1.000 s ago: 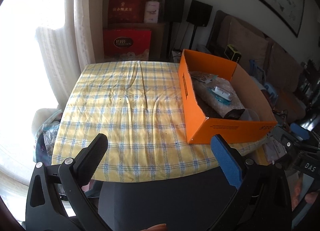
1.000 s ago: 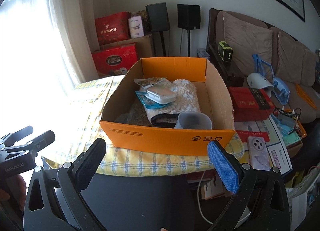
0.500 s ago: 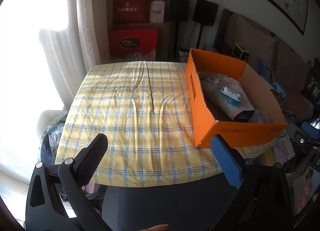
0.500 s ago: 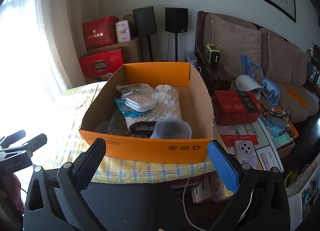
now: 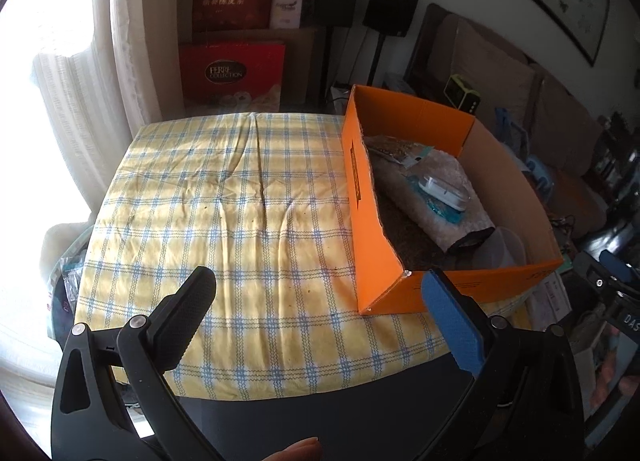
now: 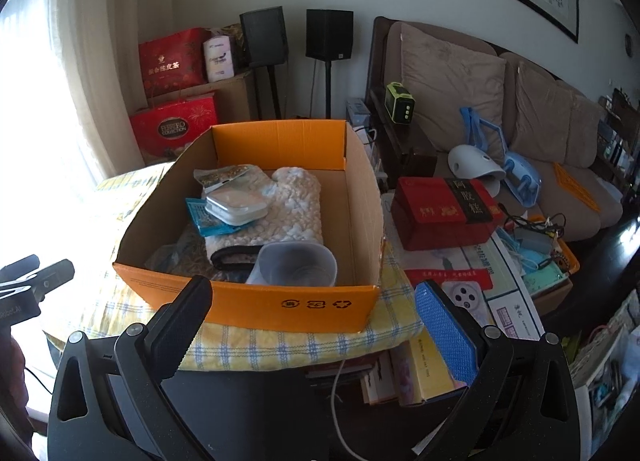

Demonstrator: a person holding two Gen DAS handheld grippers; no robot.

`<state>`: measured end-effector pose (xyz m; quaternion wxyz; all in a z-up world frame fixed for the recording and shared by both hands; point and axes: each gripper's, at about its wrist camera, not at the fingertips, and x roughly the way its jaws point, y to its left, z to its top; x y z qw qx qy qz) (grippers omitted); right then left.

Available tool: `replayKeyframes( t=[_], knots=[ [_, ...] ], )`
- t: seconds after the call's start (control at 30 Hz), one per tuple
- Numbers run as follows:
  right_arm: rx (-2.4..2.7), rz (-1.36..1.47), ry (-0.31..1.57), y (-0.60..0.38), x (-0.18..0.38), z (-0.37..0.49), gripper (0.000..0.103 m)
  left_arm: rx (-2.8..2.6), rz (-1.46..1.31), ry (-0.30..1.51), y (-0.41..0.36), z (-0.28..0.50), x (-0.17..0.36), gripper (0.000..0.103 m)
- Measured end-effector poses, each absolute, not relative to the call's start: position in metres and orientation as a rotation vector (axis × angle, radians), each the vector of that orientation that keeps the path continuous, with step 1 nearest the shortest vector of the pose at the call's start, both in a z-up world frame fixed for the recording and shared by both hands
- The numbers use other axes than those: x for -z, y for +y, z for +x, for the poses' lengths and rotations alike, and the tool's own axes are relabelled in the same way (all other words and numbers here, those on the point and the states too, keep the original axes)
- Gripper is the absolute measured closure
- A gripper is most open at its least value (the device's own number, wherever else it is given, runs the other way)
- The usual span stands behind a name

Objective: Organize objects

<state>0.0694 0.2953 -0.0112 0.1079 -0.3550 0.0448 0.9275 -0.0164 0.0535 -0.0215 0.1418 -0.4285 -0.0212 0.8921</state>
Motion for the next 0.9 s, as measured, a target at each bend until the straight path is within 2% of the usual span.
replayKeyframes(
  t=[0.1,0.2,0.27,0.33,0.37,0.43,0.47,0.53,0.67,0.73,0.9],
  knots=[
    [-2.700,-1.058,0.159,0.316,0.014,0.065,0.002,-2.553,-1.274,-0.041,0.065,-0.032,0.026,0.004],
    [-2.671,-1.092,0.201,0.337,0.018,0.058,0.009,-2.493,-1.311,-0.080,0.072,-0.044,0.033,0.009],
    [-2.653,-1.126,0.231,0.350,0.022,0.051,0.018,-2.452,-1.328,-0.103,0.077,-0.050,0.036,0.013],
    [-2.634,-1.172,0.267,0.361,0.029,0.045,0.035,-2.423,-1.345,-0.109,0.082,-0.053,0.040,0.025],
    [-2.630,-1.191,0.291,0.366,0.031,0.042,0.039,-2.408,-1.355,-0.108,0.085,-0.055,0.042,0.029],
    [-2.617,-1.228,0.321,0.373,0.038,0.037,0.056,-2.377,-1.374,-0.117,0.090,-0.059,0.046,0.037],
    [-2.613,-1.245,0.325,0.374,0.041,0.035,0.060,-2.361,-1.379,-0.122,0.093,-0.060,0.048,0.039],
    [-2.617,-1.269,0.326,0.374,0.044,0.032,0.063,-2.336,-1.393,-0.126,0.099,-0.063,0.051,0.046],
    [-2.619,-1.282,0.299,0.369,0.047,0.029,0.066,-2.291,-1.420,-0.127,0.109,-0.064,0.058,0.051],
    [-2.622,-1.291,0.291,0.368,0.048,0.027,0.072,-2.287,-1.411,-0.128,0.112,-0.062,0.057,0.056],
    [-2.628,-1.304,0.278,0.369,0.049,0.025,0.075,-2.281,-1.407,-0.114,0.118,-0.057,0.055,0.059]
  ],
)
